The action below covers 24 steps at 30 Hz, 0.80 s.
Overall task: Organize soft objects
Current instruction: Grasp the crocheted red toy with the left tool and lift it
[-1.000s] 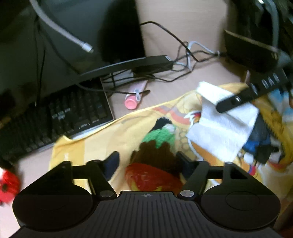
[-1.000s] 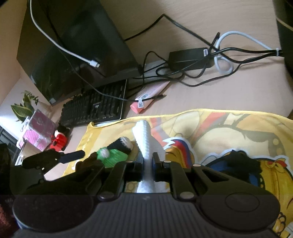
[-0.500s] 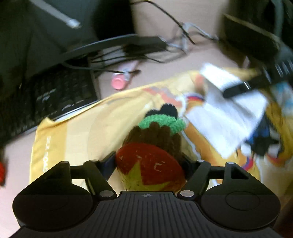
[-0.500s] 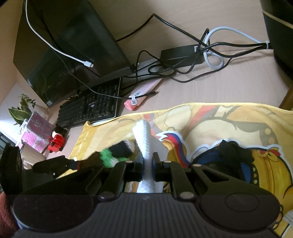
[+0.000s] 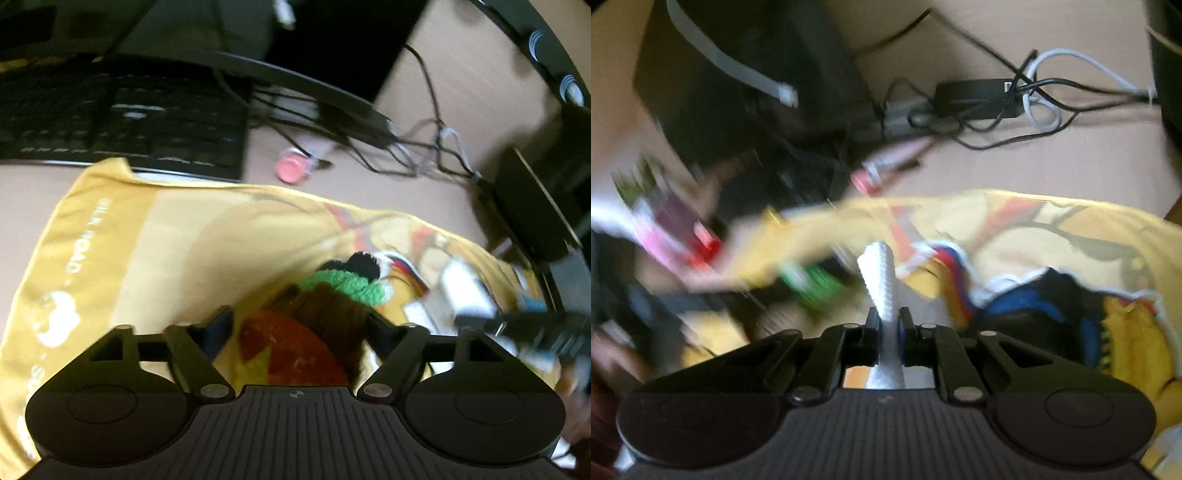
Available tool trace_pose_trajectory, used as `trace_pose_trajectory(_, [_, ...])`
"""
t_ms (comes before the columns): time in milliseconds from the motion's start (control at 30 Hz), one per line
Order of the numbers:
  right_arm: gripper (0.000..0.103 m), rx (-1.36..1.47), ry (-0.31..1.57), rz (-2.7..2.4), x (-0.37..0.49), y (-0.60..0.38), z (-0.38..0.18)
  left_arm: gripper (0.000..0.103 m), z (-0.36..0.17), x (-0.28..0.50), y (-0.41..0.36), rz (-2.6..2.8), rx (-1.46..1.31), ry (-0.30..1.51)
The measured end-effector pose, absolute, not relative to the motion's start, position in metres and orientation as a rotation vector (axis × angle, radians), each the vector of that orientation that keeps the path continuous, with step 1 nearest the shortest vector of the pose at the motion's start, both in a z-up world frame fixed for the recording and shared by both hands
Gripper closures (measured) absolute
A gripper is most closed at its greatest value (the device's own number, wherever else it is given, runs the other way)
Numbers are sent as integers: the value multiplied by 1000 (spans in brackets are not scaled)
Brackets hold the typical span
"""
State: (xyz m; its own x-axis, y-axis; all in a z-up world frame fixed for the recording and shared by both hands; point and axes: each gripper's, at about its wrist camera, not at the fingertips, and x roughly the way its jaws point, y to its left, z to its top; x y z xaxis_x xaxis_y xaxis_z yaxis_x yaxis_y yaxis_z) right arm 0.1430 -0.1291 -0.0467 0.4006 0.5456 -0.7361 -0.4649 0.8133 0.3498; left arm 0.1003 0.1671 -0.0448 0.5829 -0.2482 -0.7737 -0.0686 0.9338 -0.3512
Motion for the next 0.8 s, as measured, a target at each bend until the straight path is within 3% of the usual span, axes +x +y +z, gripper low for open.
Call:
trace_pose_trajectory(67, [77,-44,927,619,137,-118,-51,9,-43,100,173,-69,-383,923])
trace_pose_trajectory(100, [60,-104,902,613,134,-113,-53,9,-42,100,175,-58,-394,917])
trace_pose_trajectory(133, [54,-160,881,611,132,-108,-54,9,-41,99,178,-43,-406,913])
trace_pose_trajectory(233, [53,-238,909,636,133,-97,-68,8,-45,100,186,29,-426,917])
trace_pose_trajectory(300, [56,-279,887,636,131,-91,-71,8,-45,99,195,68,-440,912])
trace_pose_trajectory(333, [71,-304,873,632,130,-88,-71,8,-42,97,197,64,-446,906])
trace_pose_trajectory(367, [79,-320,863,628,129,-86,-70,7,-39,94,199,49,-443,897])
trace_pose_trajectory(467, [90,-260,895,628,138,-92,-67,4,-27,89,194,-57,-373,856])
trace_pose_trajectory(800, [90,24,950,624,152,-125,-50,2,-45,106,135,-106,143,870])
